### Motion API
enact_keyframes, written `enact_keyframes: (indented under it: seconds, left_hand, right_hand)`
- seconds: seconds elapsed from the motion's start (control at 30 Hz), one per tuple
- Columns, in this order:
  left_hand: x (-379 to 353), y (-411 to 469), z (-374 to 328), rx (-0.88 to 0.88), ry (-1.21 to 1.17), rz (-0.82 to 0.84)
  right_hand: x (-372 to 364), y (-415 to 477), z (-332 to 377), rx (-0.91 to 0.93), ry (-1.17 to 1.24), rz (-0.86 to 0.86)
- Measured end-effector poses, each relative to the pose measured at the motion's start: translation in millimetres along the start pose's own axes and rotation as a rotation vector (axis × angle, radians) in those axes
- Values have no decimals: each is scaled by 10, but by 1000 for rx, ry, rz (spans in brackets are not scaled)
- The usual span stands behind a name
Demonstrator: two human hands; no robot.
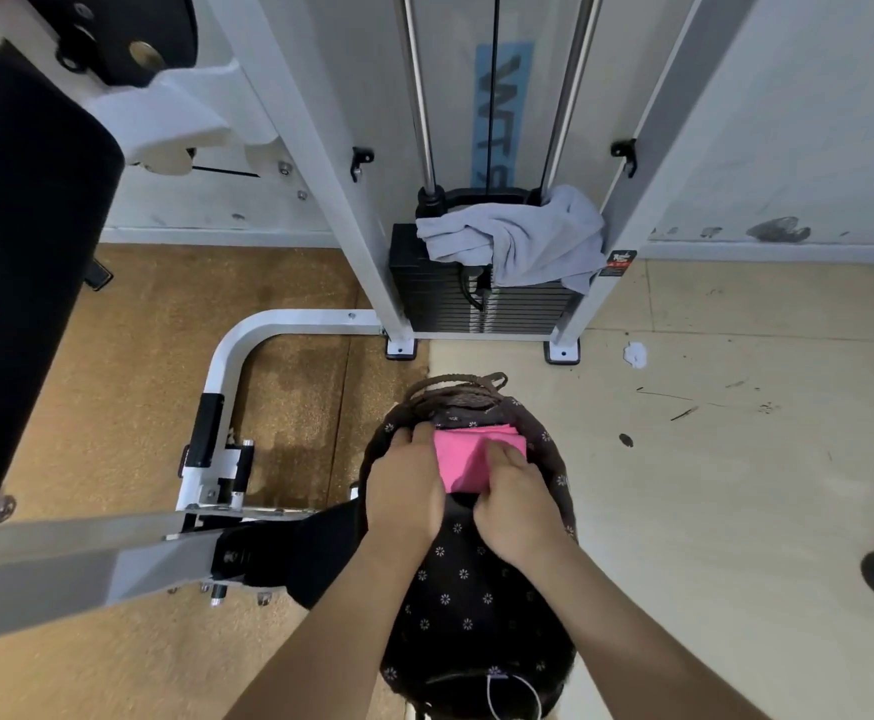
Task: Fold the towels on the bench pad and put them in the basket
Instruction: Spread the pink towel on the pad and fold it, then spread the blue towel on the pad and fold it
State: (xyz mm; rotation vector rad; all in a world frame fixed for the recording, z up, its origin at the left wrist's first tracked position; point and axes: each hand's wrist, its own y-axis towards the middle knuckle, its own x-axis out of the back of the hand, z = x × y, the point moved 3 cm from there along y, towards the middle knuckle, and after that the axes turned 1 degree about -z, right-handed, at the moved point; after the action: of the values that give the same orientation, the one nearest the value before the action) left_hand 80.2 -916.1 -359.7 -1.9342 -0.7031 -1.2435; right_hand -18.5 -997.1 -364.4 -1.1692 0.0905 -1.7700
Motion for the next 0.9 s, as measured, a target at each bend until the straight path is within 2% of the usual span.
enact_keyframes:
  seconds: [0.1, 0.13, 0.2, 0.3, 0.4, 0.5, 0.57, 0.67, 0.77, 0.83, 0.9]
  left_hand:
    - [-61, -176, -1, -228, 5, -113]
    - [-110, -202, 4, -275, 46, -104]
    - [-225, -174, 40, -231, 96, 25]
    - [-306, -107, 77, -143, 173, 224]
    - [-282, -55, 39, -150, 211, 277]
    - [-250, 16, 26, -127, 172, 340]
    - [-210, 54, 8, -108, 94, 333]
    - [-138, -17, 27, -101, 65, 198]
    - [-188, -122, 72, -59, 84, 370]
    - [-139, -107, 30, -19, 80, 456]
    - [18, -83, -48, -7, 15, 446]
  right_hand:
    - [25, 152, 2, -51, 57, 18]
    - [50, 186, 14, -67, 86, 18]
    - [80, 212, 39, -113, 219, 24]
    - [88, 113, 27, -292, 758, 8]
    - [94, 6, -9, -541, 1399, -19]
    - [77, 1, -11, -664, 1712, -79]
    - [44, 38, 23, -693, 1740, -77]
    - [32, 34, 33, -667, 1570, -93]
    - [2, -60, -35, -569, 1220, -108]
    - [-32, -135, -2, -449, 986, -20]
    - [3, -252, 94, -390, 963, 65]
